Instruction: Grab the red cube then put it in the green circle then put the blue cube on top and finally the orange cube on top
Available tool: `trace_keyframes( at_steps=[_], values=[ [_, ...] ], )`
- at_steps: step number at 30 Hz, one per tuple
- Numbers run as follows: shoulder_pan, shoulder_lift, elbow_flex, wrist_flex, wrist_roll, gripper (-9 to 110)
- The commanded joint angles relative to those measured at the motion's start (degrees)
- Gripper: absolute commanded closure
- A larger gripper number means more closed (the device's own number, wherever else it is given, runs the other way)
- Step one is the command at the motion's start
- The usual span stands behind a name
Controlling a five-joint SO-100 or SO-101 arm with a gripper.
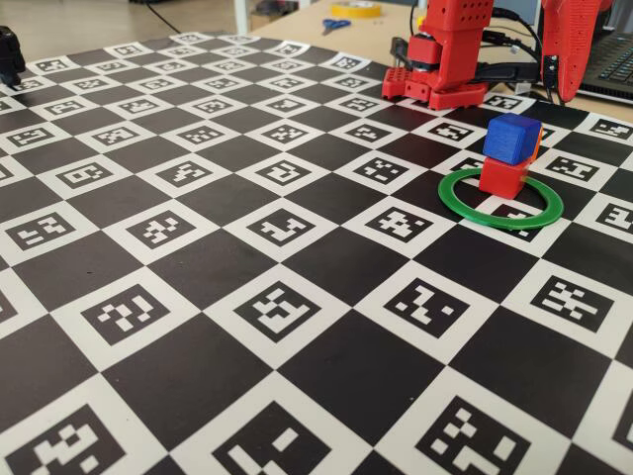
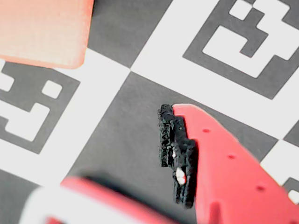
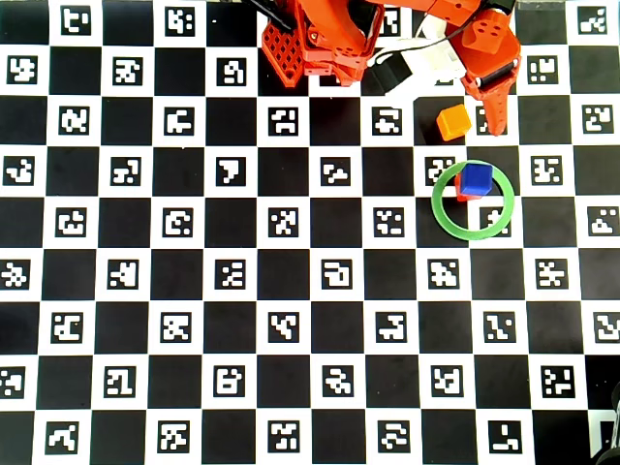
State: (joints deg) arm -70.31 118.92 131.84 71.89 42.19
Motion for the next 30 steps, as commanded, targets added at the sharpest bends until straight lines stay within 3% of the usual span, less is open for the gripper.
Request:
trace_keyframes(
  at_steps=[1, 30],
  values=[
    [-0.3, -0.5, 0.5, -1.9, 0.4, 55],
    [4.9, -9.2, 6.0, -13.4, -1.2, 59]
  ],
)
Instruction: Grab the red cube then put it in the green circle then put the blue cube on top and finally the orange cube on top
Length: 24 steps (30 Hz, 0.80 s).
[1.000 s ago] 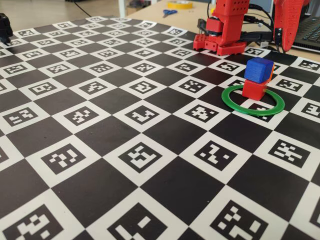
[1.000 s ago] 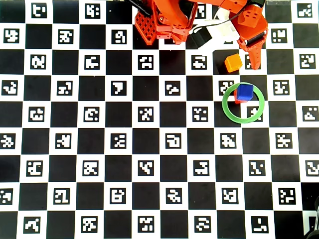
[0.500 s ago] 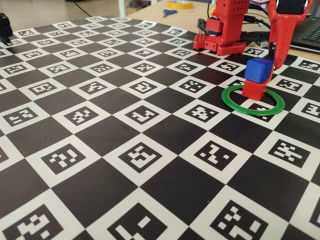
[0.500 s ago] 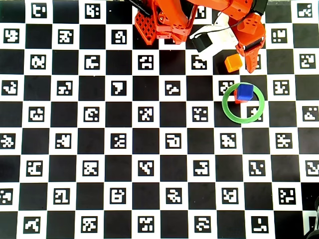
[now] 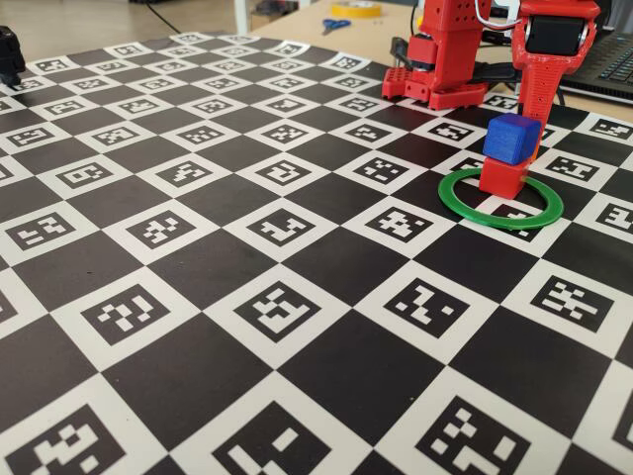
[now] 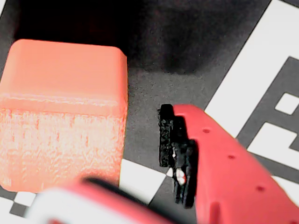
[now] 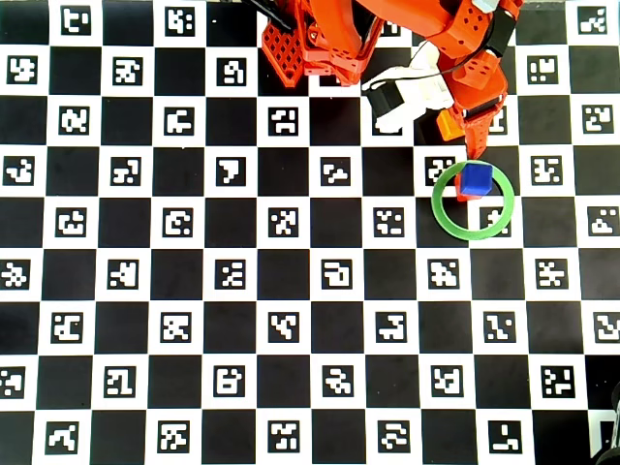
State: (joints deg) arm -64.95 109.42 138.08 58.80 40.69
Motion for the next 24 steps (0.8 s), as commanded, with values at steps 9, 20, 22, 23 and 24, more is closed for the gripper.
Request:
trace_keyframes(
  at_steps=[9, 20, 22, 23, 24],
  values=[
    [-0.7, 0.0, 1.1, -2.6, -0.4, 64],
    [-0.4, -0.2, 1.6, -4.5, -0.3, 75],
    [-0.2, -0.1, 1.6, -4.5, -0.2, 78],
    [-0.2, -0.1, 1.6, -4.7, -0.2, 79],
    [-0.2, -0.1, 1.7, -4.8, -0.3, 81]
  ],
)
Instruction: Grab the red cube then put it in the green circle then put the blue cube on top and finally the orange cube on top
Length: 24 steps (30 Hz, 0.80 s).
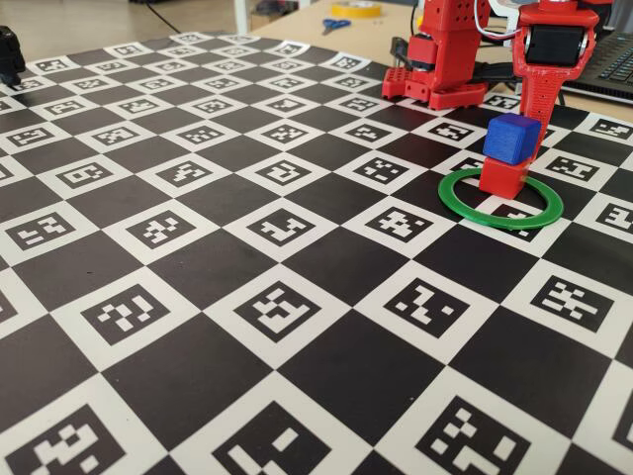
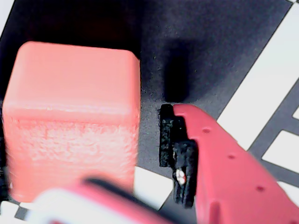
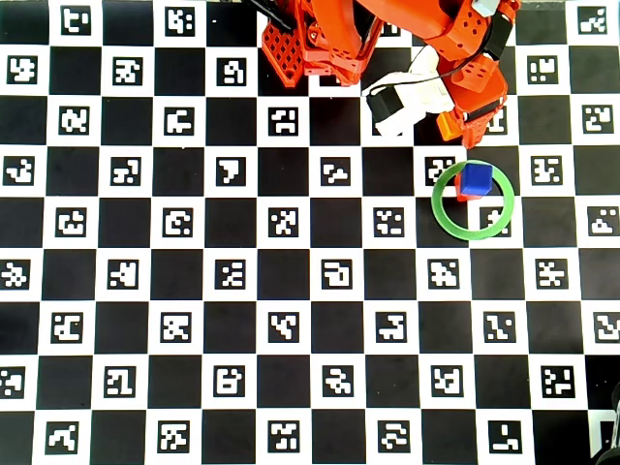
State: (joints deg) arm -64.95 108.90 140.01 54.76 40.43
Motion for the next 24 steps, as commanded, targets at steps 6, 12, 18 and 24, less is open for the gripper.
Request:
trace_keyframes(
  at_steps=[6, 12, 18, 24],
  values=[
    [0.0, 0.2, -0.2, -1.3, -1.1, 84],
    [0.0, 0.4, -0.1, -1.5, -2.1, 89],
    [1.1, 2.3, -0.4, 0.9, -3.3, 90],
    [3.4, 5.4, -2.0, 5.1, -3.5, 89]
  ],
)
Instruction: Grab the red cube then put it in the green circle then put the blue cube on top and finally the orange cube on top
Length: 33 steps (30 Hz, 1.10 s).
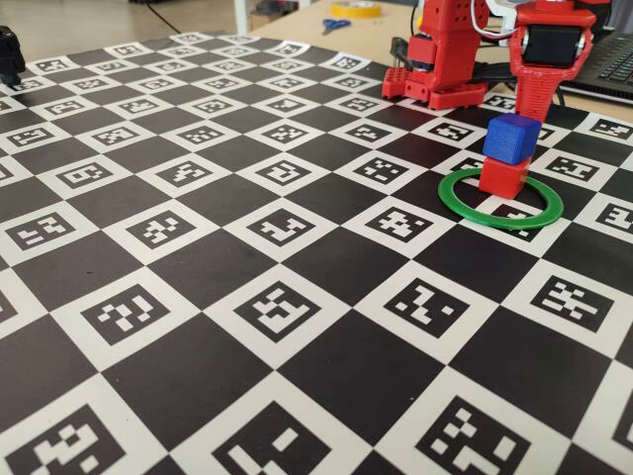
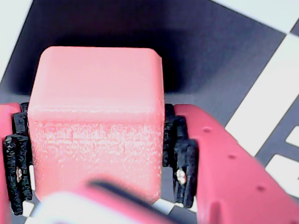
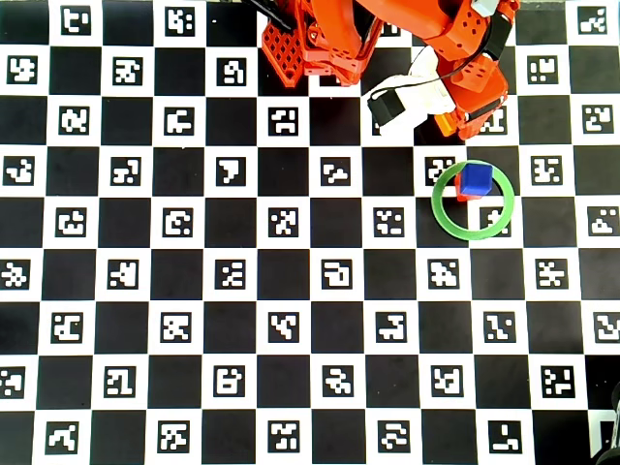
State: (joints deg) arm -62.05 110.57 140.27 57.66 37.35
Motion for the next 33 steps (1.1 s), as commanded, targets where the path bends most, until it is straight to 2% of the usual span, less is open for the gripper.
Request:
trace_keyframes(
  at_steps=[1, 20, 33],
  values=[
    [0.7, 4.2, -2.5, 3.0, -0.6, 90],
    [6.7, 12.7, -11.6, 19.4, -3.2, 93],
    [9.7, 11.2, -24.1, 27.7, 1.5, 94]
  ],
)
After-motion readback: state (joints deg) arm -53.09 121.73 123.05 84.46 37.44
